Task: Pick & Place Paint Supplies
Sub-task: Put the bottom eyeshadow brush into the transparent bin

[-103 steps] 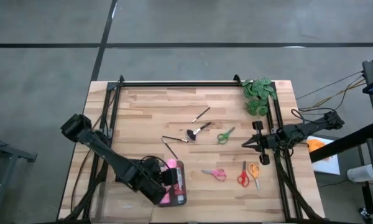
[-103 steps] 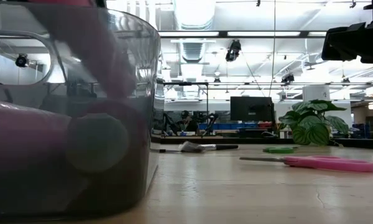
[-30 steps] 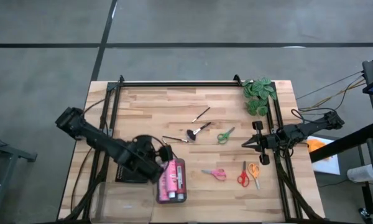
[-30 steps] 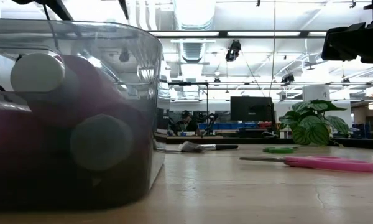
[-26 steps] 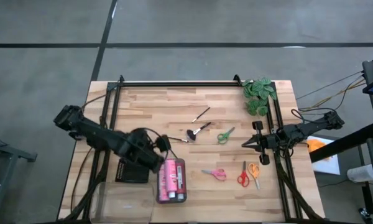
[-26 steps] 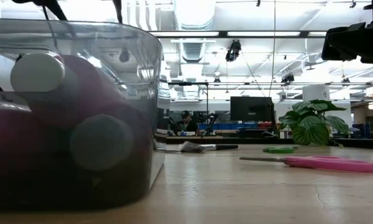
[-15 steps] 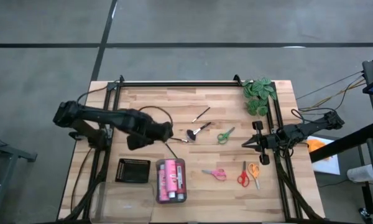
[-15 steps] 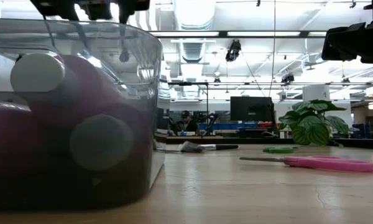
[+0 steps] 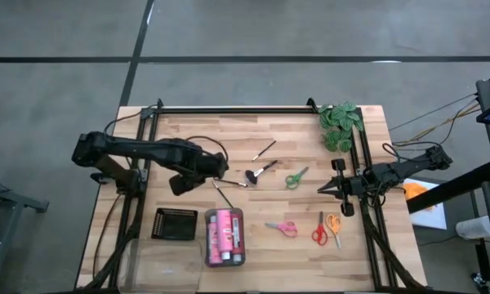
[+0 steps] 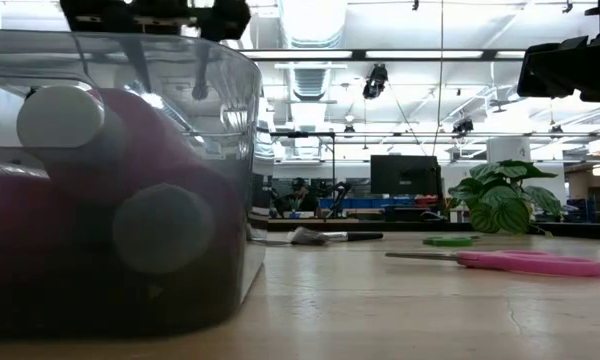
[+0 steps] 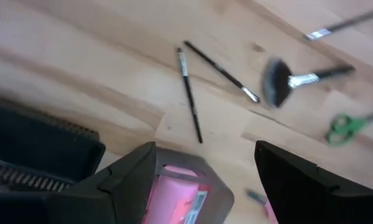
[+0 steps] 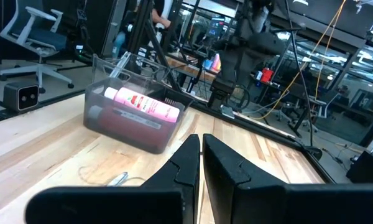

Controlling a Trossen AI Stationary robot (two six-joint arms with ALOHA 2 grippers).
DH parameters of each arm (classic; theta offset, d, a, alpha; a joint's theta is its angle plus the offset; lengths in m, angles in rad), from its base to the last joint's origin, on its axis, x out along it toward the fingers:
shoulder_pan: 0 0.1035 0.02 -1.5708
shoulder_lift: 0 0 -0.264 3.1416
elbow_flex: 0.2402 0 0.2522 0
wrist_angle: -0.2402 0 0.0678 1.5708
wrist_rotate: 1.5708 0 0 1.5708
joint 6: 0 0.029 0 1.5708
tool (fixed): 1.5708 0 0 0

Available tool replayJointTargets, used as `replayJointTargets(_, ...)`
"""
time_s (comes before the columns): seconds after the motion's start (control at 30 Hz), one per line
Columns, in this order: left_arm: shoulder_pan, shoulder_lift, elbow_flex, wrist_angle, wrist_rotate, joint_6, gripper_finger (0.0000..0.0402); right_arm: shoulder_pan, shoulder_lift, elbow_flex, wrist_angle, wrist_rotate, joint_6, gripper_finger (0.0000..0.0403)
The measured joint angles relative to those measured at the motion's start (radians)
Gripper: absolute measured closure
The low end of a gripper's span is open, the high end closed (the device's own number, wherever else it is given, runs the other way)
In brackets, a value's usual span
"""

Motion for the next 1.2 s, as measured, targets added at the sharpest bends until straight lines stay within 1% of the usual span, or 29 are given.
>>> replayJointTargets(0.13, 0.000, 0.000, -0.080, 0.069, 0.000, -0.150, 0.0128, 0.000, 0.000, 0.000, 0.000, 0.000, 0.000, 0.0388)
replayJointTargets(0.23, -0.001, 0.000, -0.170, 0.176, 0.000, -0.224, 0.0128, 0.000, 0.000, 0.000, 0.000, 0.000, 0.000, 0.0388)
replayJointTargets(0.53, -0.001, 0.000, -0.517, 0.680, 0.002, -0.315, 0.0128, 0.000, 0.002, 0.000, 0.000, 0.000, 0.000, 0.0388)
replayJointTargets(0.6, -0.002, 0.000, -0.571, 0.753, 0.007, -0.317, 0.0128, 0.000, 0.002, 0.000, 0.000, 0.000, 0.000, 0.0388)
replayJointTargets(0.67, -0.001, 0.000, -0.602, 0.781, 0.021, -0.318, 0.0128, 0.000, 0.002, 0.000, 0.000, 0.000, 0.000, 0.0388)
replayJointTargets(0.83, 0.015, 0.005, -0.595, 0.764, 0.072, -0.321, 0.0128, 0.000, 0.001, 0.000, 0.000, 0.000, 0.000, 0.0388)
replayJointTargets(0.93, 0.048, 0.037, -0.551, 0.714, 0.144, -0.310, 0.0128, 0.000, 0.001, 0.000, 0.000, 0.000, 0.000, 0.0388)
replayJointTargets(1.03, 0.082, 0.101, -0.487, 0.666, 0.203, -0.205, 0.0128, 0.000, 0.000, 0.000, 0.000, 0.000, 0.000, 0.0388)
replayJointTargets(1.13, 0.106, 0.158, -0.425, 0.622, 0.209, -0.099, 0.0128, 0.000, 0.000, 0.000, 0.000, 0.000, 0.000, 0.0388)
replayJointTargets(1.2, 0.113, 0.183, -0.396, 0.596, 0.209, -0.062, 0.0128, 0.000, 0.001, 0.000, 0.000, 0.000, 0.000, 0.0388)
